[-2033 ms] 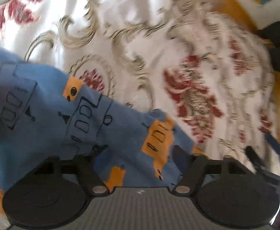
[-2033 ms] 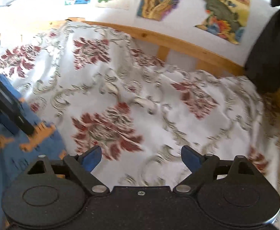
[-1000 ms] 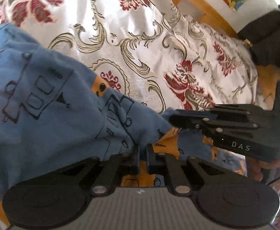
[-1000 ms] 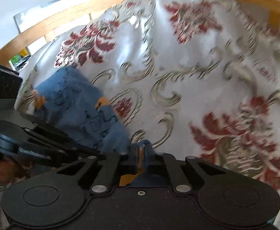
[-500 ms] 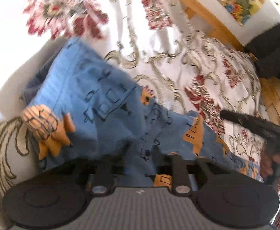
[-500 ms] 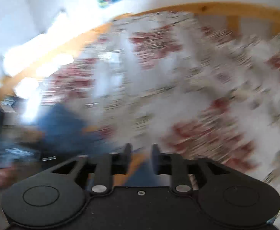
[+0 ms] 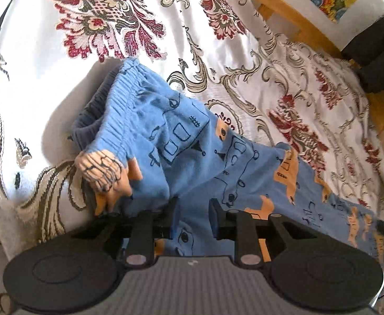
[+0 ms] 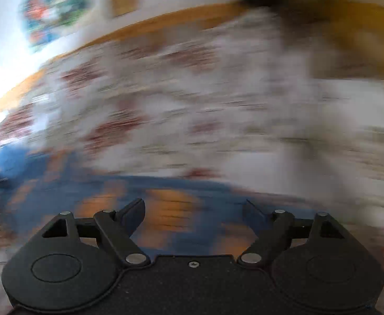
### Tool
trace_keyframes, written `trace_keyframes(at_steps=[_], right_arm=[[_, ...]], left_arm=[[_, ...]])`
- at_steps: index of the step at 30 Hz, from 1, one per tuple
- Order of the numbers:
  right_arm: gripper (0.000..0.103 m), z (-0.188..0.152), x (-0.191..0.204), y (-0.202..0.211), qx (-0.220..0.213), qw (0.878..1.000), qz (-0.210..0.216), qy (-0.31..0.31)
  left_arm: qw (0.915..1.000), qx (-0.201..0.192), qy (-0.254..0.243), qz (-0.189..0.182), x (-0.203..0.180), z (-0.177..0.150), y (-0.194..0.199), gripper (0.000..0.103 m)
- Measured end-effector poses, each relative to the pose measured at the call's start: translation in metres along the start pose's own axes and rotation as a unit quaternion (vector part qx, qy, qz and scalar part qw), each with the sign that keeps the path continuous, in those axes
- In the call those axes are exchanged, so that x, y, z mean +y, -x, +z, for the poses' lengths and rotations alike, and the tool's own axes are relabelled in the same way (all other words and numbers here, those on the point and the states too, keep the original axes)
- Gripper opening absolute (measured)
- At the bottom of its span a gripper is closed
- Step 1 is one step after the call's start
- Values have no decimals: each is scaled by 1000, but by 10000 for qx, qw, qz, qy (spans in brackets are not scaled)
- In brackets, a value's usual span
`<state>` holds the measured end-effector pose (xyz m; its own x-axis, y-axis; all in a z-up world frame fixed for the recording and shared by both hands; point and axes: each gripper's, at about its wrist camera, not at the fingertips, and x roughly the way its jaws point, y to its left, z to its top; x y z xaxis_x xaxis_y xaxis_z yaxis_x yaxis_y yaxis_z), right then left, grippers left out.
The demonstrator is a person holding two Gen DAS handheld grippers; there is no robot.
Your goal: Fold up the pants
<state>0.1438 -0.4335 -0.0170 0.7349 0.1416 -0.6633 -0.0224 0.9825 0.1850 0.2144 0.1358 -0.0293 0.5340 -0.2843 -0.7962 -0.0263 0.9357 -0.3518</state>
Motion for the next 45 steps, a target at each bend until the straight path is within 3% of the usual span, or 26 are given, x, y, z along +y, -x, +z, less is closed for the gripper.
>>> trace_keyframes(at_steps=[1,2,3,5,6,8,11,13,15,17,20,24,27,29,30,32,35,40,43,45], right_arm=[[74,-3,-12,7,-52,9998,-157,-137],[70,-7,-25,17,-125,9991,-140,-387],[83,-9,-26,27,-221,9975,-311,-589],[93,-18,-18,50,-500,9926,-749,-812],[97,-22,-13,61,-593,9874,-981,-1088],[101,-36,-8,79,-726,9699,-1304,-1925],[101,-67,-8,90,-839,9391,-891,-3212],[102,-88,-9,89,-894,9231,-660,-3681],[102,-102,-14,82,-785,9144,-469,-3944],[102,-108,-20,77,-852,9096,-313,-4054],[102,-105,-26,79,-930,9120,-256,-3987],[102,-104,-23,75,-947,9166,-365,-3866],[102,-103,-20,73,-946,9166,-234,-3877],[101,-103,-23,73,-992,9101,-80,-4023],[100,-104,-26,73,-1026,9065,-60,-4096],[95,-107,-34,74,-1063,8984,-78,-4261],[89,-109,-41,75,-1138,8894,-142,-4425],[84,-109,-43,72,-1203,8833,-313,-4520],[83,-109,-43,70,-1232,8834,-331,-4510],[83,-106,-42,69,-1238,8838,-344,-4499]], left_arm=[[9999,4,-19,116,-5,-1,0,32],[9997,10,-53,225,-12,-1,0,42],[9994,11,-139,325,-21,-1,0,50],[9974,-111,-418,568,-45,-5,4,80],[9953,-247,-615,708,-60,-7,6,83],[9914,-399,-1080,629,-90,-12,8,85],[9855,-318,-1665,39,-144,-12,2,86],[9746,-88,-2184,-488,-193,-5,-4,87],[9569,217,-2781,-805,-247,1,-9,89],[9289,640,-3518,-961,-308,10,-12,91],[8837,1010,-4436,-1101,-386,16,-21,97],[8396,1250,-4914,-1947,-455,7,-55,97],[8154,1563,-4978,-2508,-481,-6,-95,96],[8008,1920,-5037,-2610,-496,-16,-129,80],[7958,2078,-5049,-2618,-500,-21,-143,75],[7893,2424,-4967,-2674,-505,-29,-172,54],[7920,2854,-4636,-2764,-509,-33,-205,41],[7831,3286,-4480,-2795,-518,-43,-231,13],[7786,3318,-4565,-2744,-520,-51,-229,8],[7816,3336,-4547,-2667,-519,-55,-229,7]])
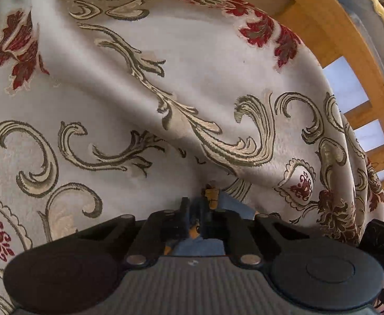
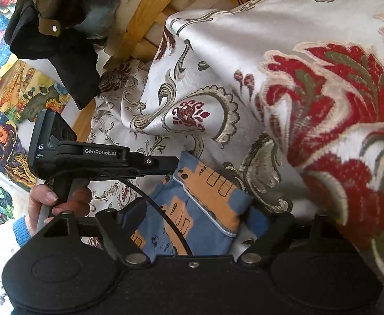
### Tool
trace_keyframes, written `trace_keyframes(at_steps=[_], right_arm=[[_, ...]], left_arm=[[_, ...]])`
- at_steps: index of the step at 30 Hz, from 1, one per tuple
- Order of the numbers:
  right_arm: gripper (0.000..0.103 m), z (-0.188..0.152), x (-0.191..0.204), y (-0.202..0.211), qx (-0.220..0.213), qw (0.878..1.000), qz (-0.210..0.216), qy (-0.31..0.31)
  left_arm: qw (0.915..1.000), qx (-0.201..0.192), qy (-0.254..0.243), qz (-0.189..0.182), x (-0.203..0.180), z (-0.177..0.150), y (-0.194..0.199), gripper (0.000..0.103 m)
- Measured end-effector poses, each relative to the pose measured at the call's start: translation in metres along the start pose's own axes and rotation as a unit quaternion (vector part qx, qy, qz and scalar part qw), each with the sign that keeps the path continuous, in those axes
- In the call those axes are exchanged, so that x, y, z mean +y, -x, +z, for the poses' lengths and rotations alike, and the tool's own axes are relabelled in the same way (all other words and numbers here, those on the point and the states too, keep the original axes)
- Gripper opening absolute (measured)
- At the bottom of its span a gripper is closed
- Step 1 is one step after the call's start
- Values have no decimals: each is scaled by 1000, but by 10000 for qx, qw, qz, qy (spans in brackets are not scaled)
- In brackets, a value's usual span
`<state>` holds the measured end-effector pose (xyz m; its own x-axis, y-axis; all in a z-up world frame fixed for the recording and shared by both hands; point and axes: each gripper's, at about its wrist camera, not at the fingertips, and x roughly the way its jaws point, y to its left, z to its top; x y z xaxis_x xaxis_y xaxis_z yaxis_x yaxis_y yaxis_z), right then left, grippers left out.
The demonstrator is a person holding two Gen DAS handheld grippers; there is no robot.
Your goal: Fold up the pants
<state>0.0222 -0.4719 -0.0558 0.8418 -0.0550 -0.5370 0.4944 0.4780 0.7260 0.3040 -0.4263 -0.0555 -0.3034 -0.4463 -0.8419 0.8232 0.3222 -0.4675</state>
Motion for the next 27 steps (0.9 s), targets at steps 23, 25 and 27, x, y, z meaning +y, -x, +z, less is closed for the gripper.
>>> trace_keyframes(at_steps=[23,25,27], right_arm=[[86,-3,6,-4,91,9995,148,274],[86,-1,4,-2,42,9996,115,263],[86,1,4,-1,33,9996,81,274]], left_arm=[[9969,-769,61,177,-32,-8,20,2],[9963,-809,-128,268,-30,-15,26,11],[9965,-772,-188,269,-25,-26,34,32]])
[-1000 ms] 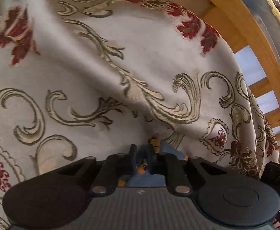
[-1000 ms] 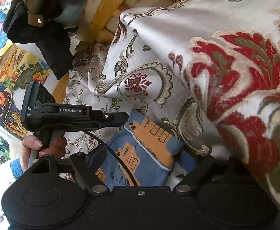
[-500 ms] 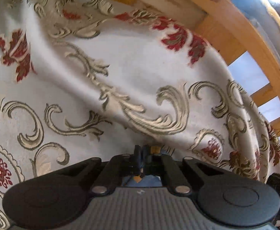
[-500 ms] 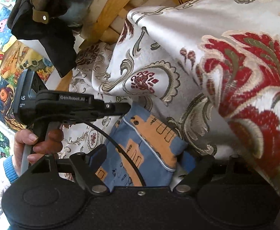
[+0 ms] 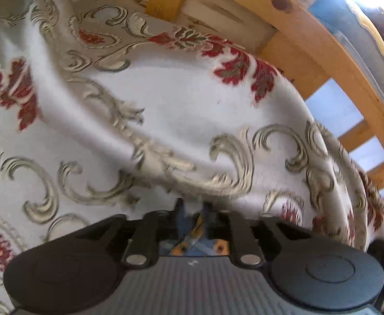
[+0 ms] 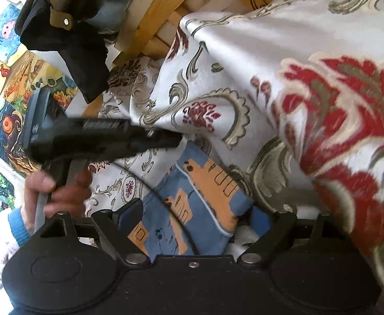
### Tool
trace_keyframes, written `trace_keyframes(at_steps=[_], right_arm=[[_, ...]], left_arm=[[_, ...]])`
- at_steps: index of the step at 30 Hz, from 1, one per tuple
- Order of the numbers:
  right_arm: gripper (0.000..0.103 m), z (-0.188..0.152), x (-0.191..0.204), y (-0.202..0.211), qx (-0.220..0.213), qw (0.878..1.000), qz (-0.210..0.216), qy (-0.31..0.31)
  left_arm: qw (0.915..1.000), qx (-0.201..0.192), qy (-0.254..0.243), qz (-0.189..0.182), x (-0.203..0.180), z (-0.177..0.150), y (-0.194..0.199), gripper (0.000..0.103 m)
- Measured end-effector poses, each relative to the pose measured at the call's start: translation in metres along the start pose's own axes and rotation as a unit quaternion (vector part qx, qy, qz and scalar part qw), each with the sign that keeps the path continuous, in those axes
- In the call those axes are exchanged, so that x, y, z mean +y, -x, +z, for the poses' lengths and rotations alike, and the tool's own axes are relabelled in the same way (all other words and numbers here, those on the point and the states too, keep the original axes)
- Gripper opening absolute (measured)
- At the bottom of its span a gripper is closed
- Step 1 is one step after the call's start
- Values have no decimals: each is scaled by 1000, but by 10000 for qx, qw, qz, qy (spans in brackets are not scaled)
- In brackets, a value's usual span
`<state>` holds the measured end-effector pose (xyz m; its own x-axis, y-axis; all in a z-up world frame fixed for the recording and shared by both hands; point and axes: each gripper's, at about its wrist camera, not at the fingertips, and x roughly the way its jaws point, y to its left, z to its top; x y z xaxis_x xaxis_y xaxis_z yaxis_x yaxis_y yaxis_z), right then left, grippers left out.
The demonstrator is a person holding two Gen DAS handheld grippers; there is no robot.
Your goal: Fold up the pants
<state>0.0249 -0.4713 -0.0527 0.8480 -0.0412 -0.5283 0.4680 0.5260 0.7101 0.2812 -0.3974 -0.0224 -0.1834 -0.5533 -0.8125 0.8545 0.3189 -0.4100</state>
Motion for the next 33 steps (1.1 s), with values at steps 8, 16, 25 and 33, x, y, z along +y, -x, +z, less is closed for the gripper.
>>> trace_keyframes(at_steps=[8,16,25,33], right_arm=[[87,-2,0,-1,34,10000,-38,65],[87,-3,-1,-1,50,9999,-2,126],[87,1,-14,3,22,9991,299,-297],[93,12,-36,3,117,9871,1222,-1028]], left_arm=[[9982,514,-307,97,12,-19,-10,42],[9958,137,-828,365,-7,-36,8,20],[9818,-689,-1639,661,-41,-63,55,19],[9549,-1352,-2505,840,-76,-79,85,20]])
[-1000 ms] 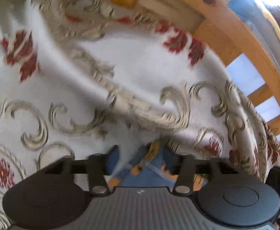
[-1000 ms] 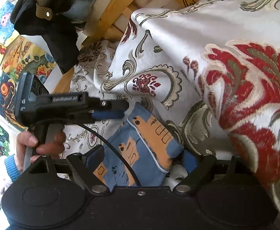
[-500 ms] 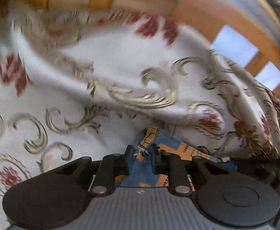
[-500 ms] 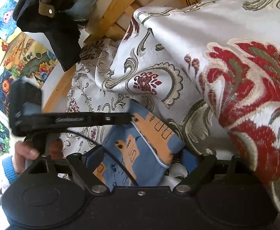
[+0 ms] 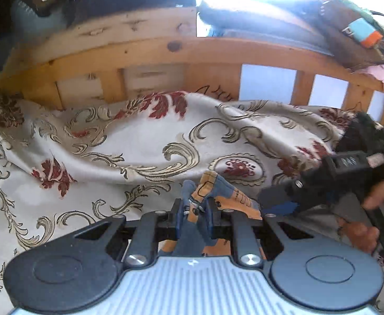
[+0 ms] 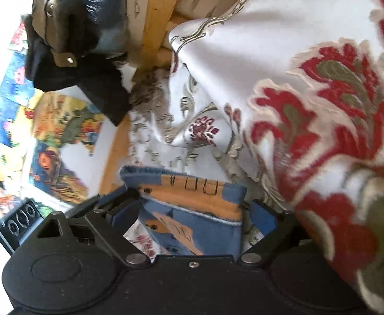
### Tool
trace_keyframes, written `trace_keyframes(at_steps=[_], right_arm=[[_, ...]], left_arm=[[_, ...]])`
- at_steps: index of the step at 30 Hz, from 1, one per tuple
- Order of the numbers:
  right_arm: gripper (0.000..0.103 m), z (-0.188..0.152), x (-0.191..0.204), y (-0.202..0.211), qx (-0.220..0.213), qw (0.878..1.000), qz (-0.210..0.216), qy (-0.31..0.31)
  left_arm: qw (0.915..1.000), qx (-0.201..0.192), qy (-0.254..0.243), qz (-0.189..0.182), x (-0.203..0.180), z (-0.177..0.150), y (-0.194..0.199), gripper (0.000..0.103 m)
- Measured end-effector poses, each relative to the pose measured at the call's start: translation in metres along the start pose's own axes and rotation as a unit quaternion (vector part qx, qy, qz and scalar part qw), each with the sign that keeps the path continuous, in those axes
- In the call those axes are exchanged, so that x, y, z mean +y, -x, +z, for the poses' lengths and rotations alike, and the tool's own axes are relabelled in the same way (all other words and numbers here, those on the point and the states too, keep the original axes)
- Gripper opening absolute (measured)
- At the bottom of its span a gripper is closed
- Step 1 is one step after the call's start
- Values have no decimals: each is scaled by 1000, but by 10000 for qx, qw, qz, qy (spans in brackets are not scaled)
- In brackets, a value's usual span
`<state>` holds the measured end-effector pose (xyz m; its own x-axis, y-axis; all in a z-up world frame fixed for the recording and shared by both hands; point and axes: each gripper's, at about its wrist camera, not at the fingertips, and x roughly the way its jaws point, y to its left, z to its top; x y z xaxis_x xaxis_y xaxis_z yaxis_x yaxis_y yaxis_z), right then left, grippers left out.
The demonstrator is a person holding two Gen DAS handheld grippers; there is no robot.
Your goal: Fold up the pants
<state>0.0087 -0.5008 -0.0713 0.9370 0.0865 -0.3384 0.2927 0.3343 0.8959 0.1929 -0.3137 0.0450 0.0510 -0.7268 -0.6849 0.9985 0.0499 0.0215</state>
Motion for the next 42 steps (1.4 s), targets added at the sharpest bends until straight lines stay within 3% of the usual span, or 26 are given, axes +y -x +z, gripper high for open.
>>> trace_keyframes(at_steps=[8,12,16,19,23,29,34,37,42], right_arm=[[93,1,4,-18,601,9958,475,492],[96,2,12,-24,910,9879,991,775],[98,-3,20,-36,1154,9781,1476,911],[97,-5,17,-45,1210,9755,1720,649],[86,-10,8,-57,1346,9771,1628,265],[87,-12,15,-55,1179,9784,1553,690],[87,-10,6,-64,1117,9708,2109,240],[77,-10,2,-66,1075,9667,2322,55],[37,-7,-1,-63,952,9704,2218,-58]], left_arm=[[9968,-365,-617,357,-24,-2,32,20],[9937,-418,-900,529,-34,-14,53,20],[9931,-409,-830,720,-33,-29,73,20],[9920,-382,-857,846,-34,-39,80,20],[9915,-489,-791,906,-33,-42,86,20],[9901,-656,-817,939,-31,-36,91,20],[9901,-662,-794,955,-31,-37,89,20],[9906,-655,-704,973,-29,-36,88,20],[9909,-672,-488,1056,-22,-34,88,20]])
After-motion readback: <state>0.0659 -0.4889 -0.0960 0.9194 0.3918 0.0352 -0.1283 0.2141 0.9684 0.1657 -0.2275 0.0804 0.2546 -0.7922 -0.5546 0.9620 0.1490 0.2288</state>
